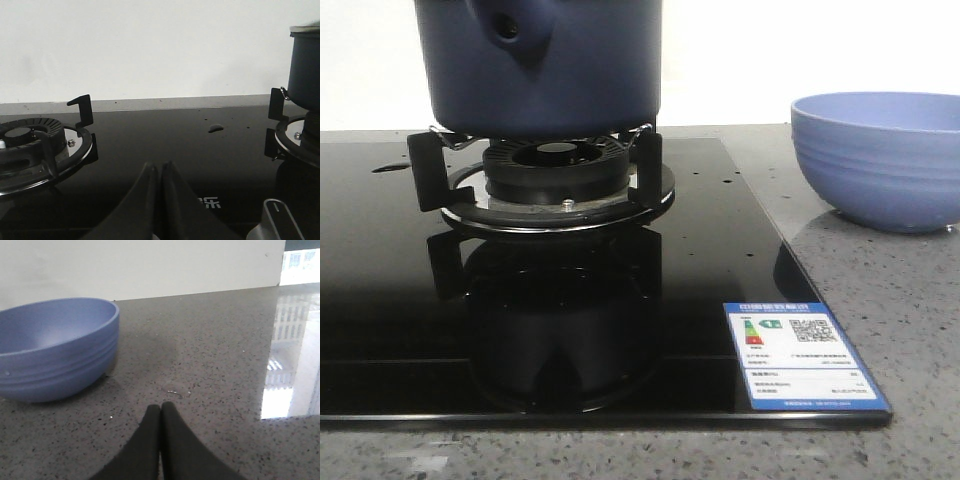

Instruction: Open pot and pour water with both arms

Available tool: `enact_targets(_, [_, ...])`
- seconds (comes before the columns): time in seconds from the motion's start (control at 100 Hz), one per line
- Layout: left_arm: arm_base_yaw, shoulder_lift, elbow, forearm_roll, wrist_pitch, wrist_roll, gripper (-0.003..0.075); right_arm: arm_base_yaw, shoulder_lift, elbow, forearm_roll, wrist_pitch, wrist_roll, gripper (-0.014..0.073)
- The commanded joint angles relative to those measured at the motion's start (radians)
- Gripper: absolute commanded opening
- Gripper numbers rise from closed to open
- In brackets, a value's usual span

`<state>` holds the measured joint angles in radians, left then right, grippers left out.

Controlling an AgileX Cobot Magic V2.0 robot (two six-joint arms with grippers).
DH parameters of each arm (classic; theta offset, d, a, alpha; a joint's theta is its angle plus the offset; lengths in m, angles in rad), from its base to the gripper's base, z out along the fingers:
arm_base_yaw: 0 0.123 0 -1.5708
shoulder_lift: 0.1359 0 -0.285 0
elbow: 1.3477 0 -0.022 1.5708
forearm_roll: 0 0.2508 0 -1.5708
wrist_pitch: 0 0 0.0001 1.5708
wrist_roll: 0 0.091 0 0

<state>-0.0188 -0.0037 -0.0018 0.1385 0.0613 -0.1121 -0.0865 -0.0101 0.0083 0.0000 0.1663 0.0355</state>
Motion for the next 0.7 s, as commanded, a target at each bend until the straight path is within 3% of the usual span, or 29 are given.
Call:
enact_targets(0.0, [0.000,-0.028,0.036,0.000,-0.073,-0.010,-0.0020,-0.008,-0.017,0.025,0.000,-0.084,-0.004,-0.0053])
enact_targets(0.69, [0.000,-0.028,0.036,0.038,-0.075,-0.010,-0.0020,-0.008,-0.017,0.025,0.000,-0.084,-0.004,-0.0053])
